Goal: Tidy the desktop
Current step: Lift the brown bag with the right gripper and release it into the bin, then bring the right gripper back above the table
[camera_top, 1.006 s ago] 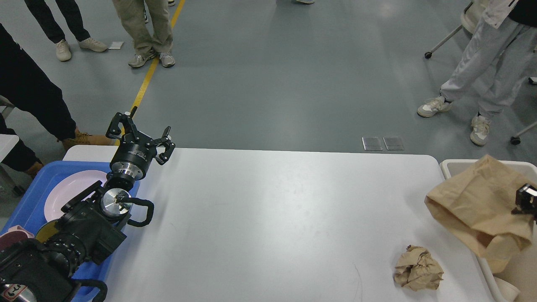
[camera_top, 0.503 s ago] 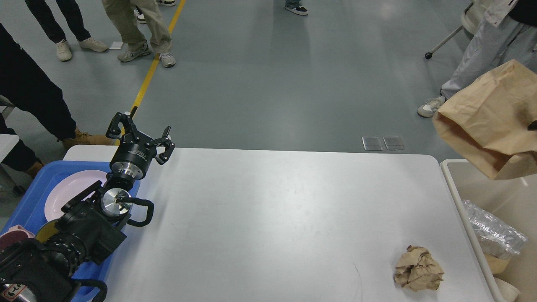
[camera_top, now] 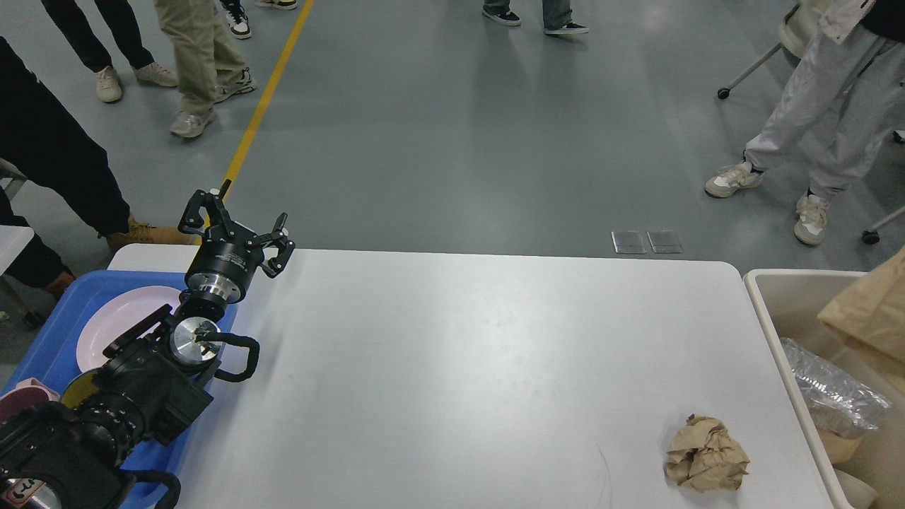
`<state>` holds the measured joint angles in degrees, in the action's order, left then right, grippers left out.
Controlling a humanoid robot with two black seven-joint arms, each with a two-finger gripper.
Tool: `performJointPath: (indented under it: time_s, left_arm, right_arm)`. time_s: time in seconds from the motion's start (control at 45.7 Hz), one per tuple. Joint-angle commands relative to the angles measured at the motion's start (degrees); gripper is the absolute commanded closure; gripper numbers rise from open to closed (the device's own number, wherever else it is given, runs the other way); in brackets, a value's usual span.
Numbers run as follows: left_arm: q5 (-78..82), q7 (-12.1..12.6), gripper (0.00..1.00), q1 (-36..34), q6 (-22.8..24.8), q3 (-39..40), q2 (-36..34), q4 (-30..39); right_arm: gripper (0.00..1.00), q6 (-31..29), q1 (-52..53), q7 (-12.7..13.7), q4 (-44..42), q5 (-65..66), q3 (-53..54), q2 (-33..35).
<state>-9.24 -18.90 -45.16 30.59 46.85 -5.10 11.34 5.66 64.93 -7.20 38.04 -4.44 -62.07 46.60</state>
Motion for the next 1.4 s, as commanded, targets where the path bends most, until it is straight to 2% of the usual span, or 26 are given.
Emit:
performJointPath:
  time_s: [0.0,0.087,0.153,0.372,0.568,0.743,0.853,0.962,1.071,1.18,1.312,1.377]
  left_arm:
    - [0.0,0.0,0.03,0.0,0.0,0.0,0.0,0.0]
    - [0.0,0.0,0.03,0.0,0.0,0.0,0.0,0.0]
    - [0.0,0.0,0.03,0.0,0.0,0.0,0.0,0.0]
    - [0.1,0.0,0.03,0.0,0.0,0.0,0.0,0.0]
    - [0.0,0.0,0.03,0.0,0.0,0.0,0.0,0.0]
    - [0.0,0.0,0.03,0.0,0.0,0.0,0.0,0.0]
    - [0.0,0.0,0.03,0.0,0.0,0.0,0.0,0.0]
    - [0.0,0.0,0.03,0.0,0.0,0.0,0.0,0.0]
    - [0.1,0.0,0.03,0.0,0.0,0.0,0.0,0.0]
    - [0.0,0.0,0.03,0.0,0.0,0.0,0.0,0.0]
    - [0.0,0.0,0.03,0.0,0.0,0.0,0.0,0.0]
    - [0.0,0.0,0.03,0.0,0.0,0.0,0.0,0.0]
  right_arm:
    - [0.65,0.6,-7.3,-0.1,-3.5,-0.1,4.5,-2.0]
    - [0.26,0.6,-12.0,-0.1,-8.1,-0.2,6.6,-5.0]
    - [0.00,0.6,-15.2,-0.1,-11.1,-0.2,7.9,-6.6]
    - [0.00,0.0,-15.5,-0.2,-11.6,-0.2,9.9,-8.0]
    - [0.00,-0.5,-5.9,-0.1,-10.5,0.0,4.0,-13.4]
    - [0.00,-0.6,9.2,-0.1,-0.5,-0.1,-11.9,-23.0]
    - [0.00,-2.3,18.2,-0.1,7.1,-0.2,-16.9,-28.6]
    - [0.00,-9.4,26.5,-0.2,16.5,0.0,-16.9,-31.6]
    - [0.00,-18.6,32.4,-0.2,21.7,0.0,-16.6,-33.9]
    - [0.00,-31.1,35.4,-0.2,23.0,-0.1,-16.4,-36.9]
    - [0.00,-50.0,37.2,-0.2,22.9,-0.1,-16.5,-38.8]
    - [0.00,-55.0,37.4,-0.2,22.5,0.0,-16.3,-38.9]
